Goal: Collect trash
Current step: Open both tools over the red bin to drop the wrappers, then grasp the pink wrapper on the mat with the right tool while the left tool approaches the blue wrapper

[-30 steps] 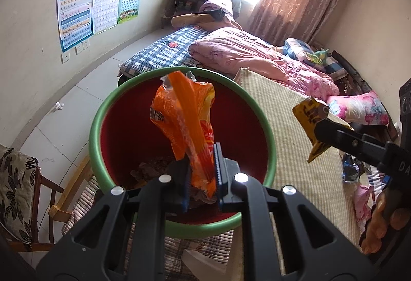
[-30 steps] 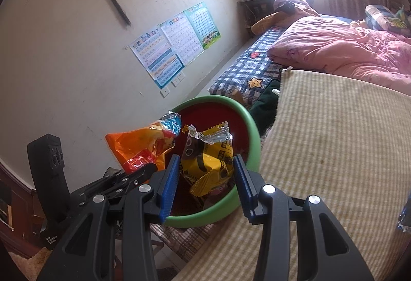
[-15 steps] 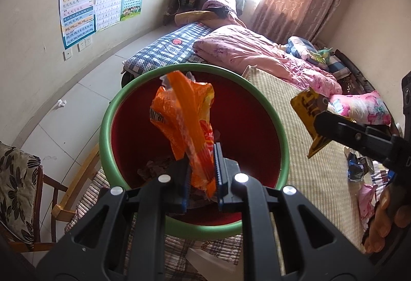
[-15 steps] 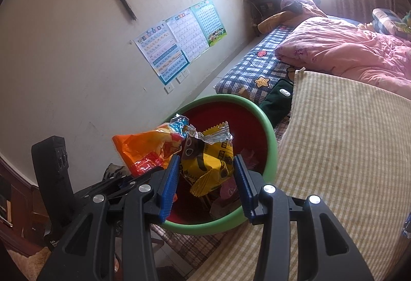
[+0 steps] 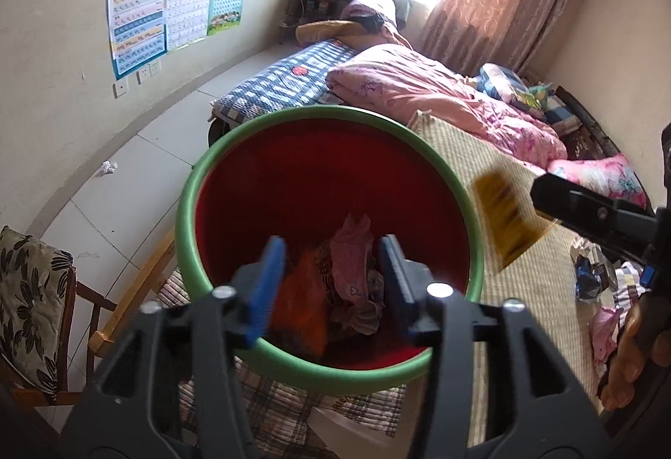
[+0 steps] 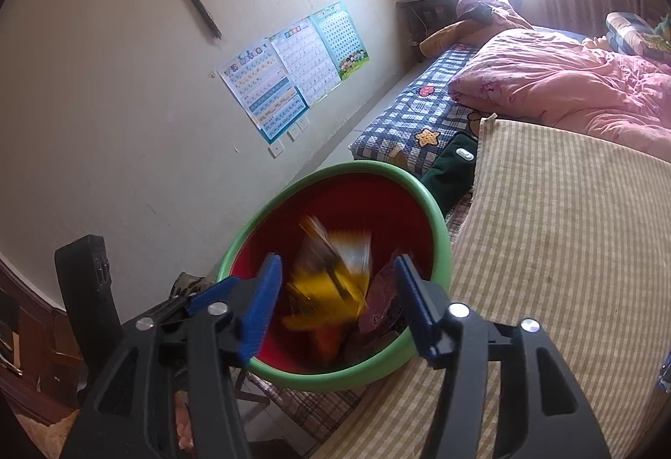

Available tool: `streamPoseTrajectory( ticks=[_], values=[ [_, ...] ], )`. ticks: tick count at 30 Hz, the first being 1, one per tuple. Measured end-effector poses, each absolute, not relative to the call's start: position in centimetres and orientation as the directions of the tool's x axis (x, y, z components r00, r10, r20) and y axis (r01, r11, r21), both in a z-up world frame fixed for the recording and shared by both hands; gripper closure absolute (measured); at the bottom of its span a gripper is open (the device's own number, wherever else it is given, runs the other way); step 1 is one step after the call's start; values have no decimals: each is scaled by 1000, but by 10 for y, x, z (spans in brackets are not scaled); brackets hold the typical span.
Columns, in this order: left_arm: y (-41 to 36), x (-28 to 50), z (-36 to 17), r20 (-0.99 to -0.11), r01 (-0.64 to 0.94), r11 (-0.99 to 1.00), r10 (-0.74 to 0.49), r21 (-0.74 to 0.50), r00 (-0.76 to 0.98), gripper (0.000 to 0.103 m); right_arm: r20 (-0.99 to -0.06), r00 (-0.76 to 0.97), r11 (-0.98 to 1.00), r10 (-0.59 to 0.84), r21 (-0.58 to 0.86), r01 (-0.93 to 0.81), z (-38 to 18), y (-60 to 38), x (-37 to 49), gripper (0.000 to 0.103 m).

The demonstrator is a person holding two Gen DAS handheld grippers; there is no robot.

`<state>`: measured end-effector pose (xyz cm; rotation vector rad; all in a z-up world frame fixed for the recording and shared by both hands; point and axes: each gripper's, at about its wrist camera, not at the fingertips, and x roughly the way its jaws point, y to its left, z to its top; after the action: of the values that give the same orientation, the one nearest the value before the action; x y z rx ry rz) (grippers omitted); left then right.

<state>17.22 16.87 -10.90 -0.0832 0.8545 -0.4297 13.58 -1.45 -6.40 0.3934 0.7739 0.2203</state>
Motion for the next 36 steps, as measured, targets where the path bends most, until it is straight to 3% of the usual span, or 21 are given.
streamPoseTrajectory(
  ticks=[11,24,32,35,36],
  values=[
    [143,158,-105,-714,379,894,-426,-238,556,55,-641,712,923,288,383,-29,-57,-45,95,47],
    [48,105,-105,-730,474,846,-481,-243,485,51,-761,636,906,-129,170,388,-88,-202,-60,41],
    [-45,65,-103,-725,571,780,-545,-256,421,50,-847,531,901,15,242,361,-152,-237,-99,41],
    [-79,51,-100,-718,608,754,-565,-250,406,46,-857,511,909,71,267,321,-163,-240,-102,62],
    [-90,47,-99,-714,619,746,-572,-248,403,44,-858,508,911,82,270,310,-163,-241,-102,75]
  ],
)
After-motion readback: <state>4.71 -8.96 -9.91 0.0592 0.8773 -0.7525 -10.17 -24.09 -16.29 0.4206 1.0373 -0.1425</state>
